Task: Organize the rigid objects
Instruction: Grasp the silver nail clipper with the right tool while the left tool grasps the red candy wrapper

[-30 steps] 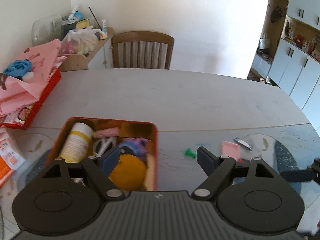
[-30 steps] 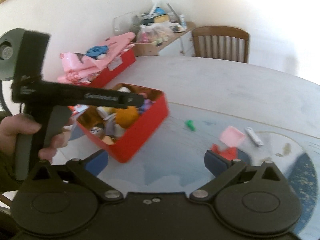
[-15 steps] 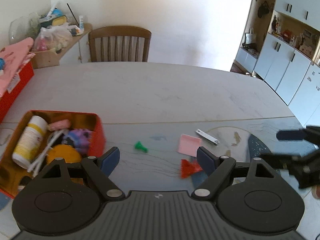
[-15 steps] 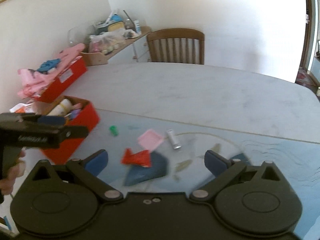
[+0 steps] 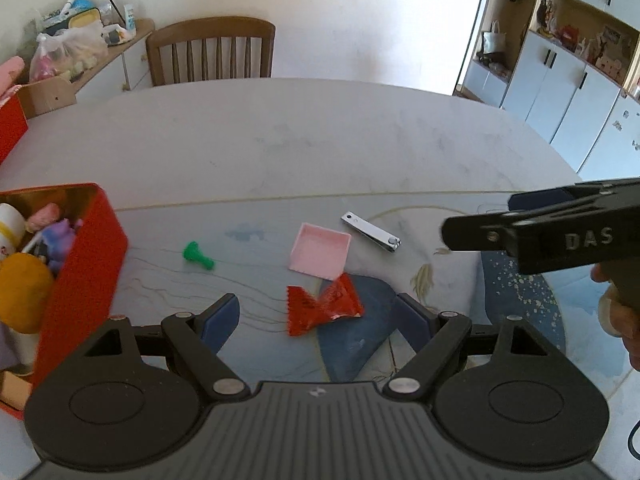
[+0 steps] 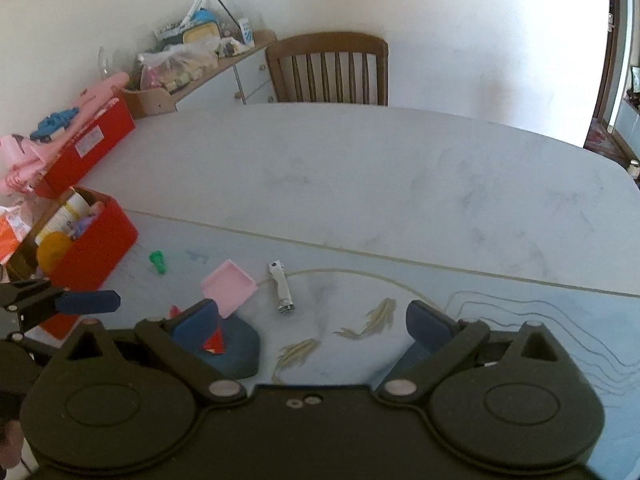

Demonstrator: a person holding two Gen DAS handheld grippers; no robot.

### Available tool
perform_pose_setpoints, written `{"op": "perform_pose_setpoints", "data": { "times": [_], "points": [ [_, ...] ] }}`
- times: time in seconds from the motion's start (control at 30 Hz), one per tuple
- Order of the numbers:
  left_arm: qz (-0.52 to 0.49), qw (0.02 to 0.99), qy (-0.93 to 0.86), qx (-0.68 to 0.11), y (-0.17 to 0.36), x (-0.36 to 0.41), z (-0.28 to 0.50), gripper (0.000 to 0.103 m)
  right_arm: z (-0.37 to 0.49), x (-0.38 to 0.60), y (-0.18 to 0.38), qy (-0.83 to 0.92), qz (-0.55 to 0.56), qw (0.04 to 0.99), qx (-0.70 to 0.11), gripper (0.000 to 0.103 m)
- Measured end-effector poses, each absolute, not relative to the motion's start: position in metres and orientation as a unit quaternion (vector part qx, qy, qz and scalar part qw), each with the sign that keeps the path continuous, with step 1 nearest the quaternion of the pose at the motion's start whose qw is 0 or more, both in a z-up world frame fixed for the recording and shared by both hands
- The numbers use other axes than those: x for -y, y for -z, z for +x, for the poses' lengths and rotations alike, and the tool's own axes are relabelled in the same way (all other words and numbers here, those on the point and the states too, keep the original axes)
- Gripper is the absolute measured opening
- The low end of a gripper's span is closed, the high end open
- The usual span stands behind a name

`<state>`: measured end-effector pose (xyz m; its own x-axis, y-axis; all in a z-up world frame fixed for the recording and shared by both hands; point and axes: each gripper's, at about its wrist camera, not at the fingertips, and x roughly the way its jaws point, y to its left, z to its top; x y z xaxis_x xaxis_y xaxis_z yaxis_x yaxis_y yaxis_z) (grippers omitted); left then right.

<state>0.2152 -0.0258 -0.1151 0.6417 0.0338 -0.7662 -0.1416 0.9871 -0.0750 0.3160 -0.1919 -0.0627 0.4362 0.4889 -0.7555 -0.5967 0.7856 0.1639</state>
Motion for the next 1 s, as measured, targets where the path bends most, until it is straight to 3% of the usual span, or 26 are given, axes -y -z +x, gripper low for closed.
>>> {"op": "perform_pose_setpoints", "data": {
  "times": [0.53,0.77,1.0],
  "points": [
    [-0.056,0.894,-0.085,-0.435,0.151,0.042,0.240,0.084,0.337,0.154,0.099,-0.364,-0.141,0.813,-0.432,0.071],
    [-0.036,0.895,-0.094,-0.435,0.154,0.047,0.241,0.084,0.338,0.142,0.106,-0.383,-0.163,0.805,-0.423,0.049],
    [-0.031,0.896,-0.092,-0.433,0.151,0.053,0.243,0.065,0.334,0.135,0.106,-0.399,-0.190,0.803,-0.400,0.020]
  ]
}}
